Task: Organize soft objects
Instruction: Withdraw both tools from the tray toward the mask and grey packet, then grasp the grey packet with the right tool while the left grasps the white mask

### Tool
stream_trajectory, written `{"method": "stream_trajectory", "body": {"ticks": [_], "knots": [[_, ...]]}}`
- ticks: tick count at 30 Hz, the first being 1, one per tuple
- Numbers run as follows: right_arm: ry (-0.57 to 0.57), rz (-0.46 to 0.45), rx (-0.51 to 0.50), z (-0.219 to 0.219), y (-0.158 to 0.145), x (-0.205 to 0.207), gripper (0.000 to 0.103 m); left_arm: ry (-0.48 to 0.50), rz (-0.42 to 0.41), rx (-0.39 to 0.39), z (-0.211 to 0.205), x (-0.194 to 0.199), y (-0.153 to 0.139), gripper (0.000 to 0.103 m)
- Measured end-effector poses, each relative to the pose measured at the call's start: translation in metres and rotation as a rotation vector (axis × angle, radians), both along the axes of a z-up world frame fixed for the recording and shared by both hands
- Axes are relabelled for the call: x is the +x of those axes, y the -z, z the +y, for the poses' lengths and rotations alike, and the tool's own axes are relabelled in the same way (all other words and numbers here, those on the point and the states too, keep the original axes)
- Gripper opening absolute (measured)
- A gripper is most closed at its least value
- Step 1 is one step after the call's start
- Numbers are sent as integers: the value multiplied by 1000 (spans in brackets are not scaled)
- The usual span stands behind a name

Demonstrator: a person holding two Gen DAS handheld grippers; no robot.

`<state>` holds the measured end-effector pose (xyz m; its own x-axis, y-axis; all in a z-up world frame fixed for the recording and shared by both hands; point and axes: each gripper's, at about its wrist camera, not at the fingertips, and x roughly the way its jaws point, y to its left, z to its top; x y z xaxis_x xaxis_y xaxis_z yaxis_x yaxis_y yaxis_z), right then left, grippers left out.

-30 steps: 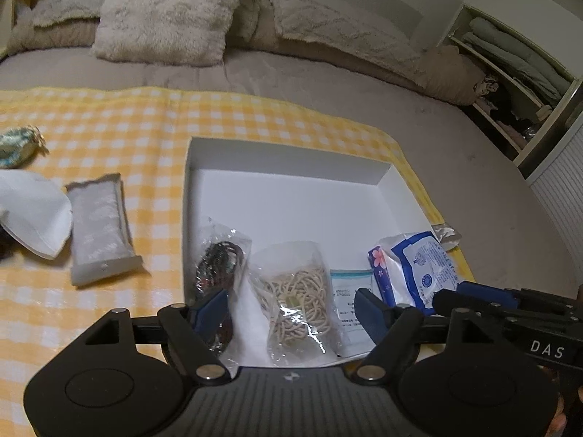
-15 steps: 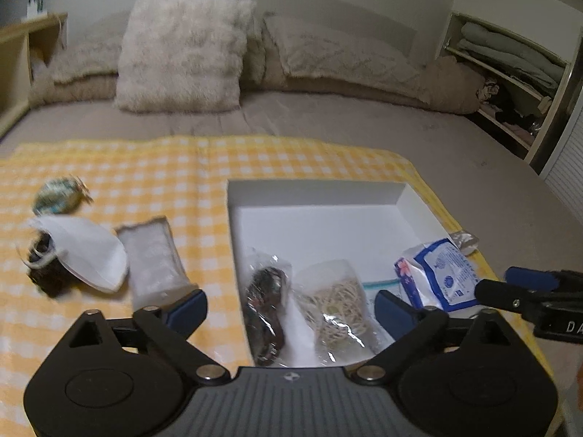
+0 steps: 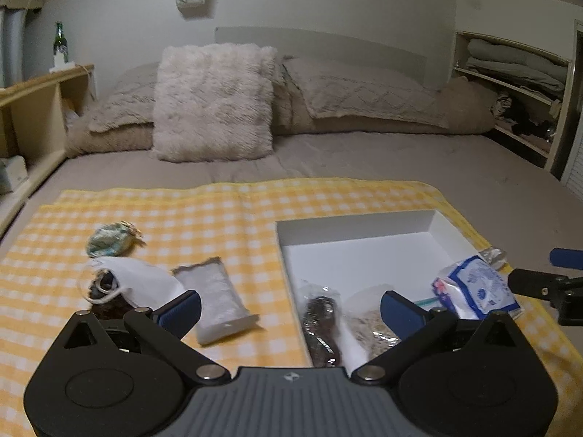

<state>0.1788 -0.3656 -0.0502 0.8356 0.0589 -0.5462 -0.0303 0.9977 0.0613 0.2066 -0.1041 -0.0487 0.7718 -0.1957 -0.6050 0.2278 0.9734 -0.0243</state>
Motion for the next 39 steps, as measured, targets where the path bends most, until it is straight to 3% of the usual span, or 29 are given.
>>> {"method": "stream_trajectory", "body": {"ticks": [8,25,39], "knots": [[-18,-57,-38,21,-4,6,103,-53,-37,32,26,-1,-5,103],[-126,-86,-44,91,-15,54,103,-251,-88,50,118,11,-21,103],[-228,-58,11,158,0,104,103,-372,-39,66,171,43,-11,103]]}}
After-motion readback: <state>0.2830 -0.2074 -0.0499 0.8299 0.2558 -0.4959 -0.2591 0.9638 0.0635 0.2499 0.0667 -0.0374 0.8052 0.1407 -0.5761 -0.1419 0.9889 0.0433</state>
